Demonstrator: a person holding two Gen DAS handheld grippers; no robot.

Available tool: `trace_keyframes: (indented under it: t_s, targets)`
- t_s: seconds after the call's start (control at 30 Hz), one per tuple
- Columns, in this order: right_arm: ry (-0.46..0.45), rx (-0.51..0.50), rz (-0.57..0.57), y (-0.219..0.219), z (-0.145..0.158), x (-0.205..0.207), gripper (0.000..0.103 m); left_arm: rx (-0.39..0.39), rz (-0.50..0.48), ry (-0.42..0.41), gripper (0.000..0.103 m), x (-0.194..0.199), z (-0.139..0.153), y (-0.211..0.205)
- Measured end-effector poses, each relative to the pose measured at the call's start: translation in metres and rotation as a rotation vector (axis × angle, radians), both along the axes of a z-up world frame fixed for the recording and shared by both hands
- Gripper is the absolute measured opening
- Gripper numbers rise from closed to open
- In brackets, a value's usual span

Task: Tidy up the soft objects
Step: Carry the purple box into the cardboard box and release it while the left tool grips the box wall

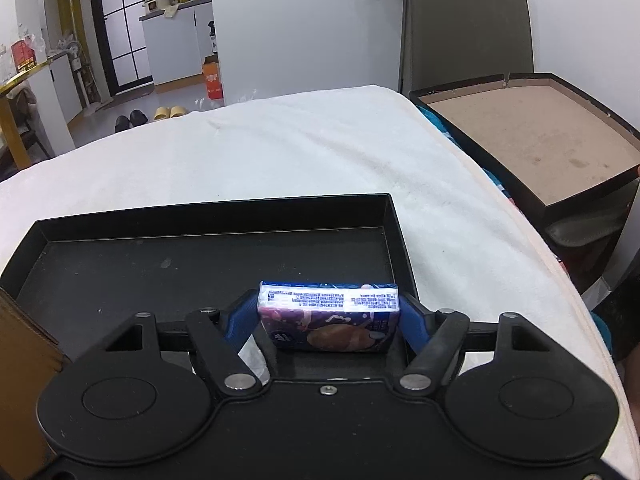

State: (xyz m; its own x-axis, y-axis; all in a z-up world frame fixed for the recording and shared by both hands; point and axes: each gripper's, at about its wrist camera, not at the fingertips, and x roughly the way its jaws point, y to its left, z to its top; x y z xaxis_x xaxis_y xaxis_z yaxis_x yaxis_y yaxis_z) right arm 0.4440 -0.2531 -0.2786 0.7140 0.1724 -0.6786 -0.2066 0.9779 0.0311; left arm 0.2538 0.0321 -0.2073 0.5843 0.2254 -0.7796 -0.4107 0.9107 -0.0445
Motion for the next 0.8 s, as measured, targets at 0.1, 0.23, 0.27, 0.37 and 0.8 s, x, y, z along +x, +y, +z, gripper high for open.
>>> trace_keyframes:
  t_s: [0.1,0.23,0.27,0.37,0.8]
  targets:
    - [-0.012,-0.006,0.030,0.004,0.005,-0.006,0.070,-0.007,0.000,-0.005,0.082,-0.001,0.000,0.001]
    - [-0.007,0.008,0.043,0.008,0.013,-0.013,0.070,-0.016,-0.004,-0.010,0.082,-0.003,0.001,0.003]
    - [-0.008,0.013,0.045,0.009,0.015,-0.015,0.070,-0.018,-0.005,-0.012,0.082,-0.004,0.002,0.003]
    - [-0.017,0.023,0.058,0.013,0.024,-0.021,0.070,-0.025,-0.011,-0.016,0.082,-0.006,0.003,0.004]
    - [-0.041,0.076,0.135,0.046,0.065,-0.045,0.070,-0.059,-0.001,-0.040,0.082,-0.015,0.004,0.018]
